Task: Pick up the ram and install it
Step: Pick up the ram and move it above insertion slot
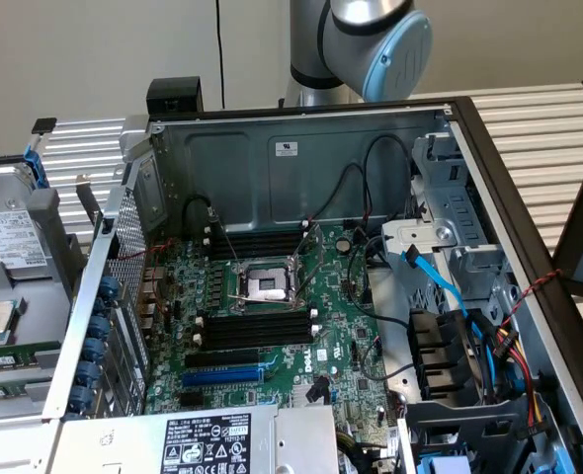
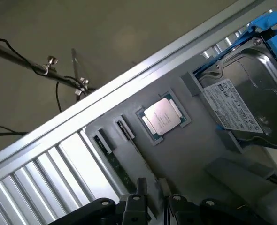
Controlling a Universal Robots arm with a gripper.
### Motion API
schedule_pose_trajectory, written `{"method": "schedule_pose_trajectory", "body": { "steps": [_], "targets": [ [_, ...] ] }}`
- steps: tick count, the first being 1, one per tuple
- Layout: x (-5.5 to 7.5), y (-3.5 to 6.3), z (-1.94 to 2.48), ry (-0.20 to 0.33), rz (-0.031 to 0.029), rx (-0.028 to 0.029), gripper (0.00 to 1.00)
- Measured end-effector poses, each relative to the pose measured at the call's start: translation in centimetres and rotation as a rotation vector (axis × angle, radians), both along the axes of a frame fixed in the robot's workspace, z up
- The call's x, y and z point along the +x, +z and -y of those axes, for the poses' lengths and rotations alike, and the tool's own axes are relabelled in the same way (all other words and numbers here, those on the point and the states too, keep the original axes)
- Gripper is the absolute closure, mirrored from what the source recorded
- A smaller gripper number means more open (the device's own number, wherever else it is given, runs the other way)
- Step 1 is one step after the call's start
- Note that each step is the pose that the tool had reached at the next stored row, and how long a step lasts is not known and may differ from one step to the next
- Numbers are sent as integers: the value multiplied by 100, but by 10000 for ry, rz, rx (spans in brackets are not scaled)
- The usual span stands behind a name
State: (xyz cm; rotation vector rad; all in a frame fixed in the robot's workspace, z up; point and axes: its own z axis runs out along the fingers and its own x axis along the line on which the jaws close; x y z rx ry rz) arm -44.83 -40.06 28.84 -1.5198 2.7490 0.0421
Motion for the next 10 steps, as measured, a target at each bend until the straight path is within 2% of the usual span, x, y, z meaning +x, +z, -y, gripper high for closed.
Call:
{"method": "schedule_pose_trajectory", "body": {
  "steps": [10],
  "targets": [
    [0, -110, 0, 1814, -1, -1, 76]
  ]
}}
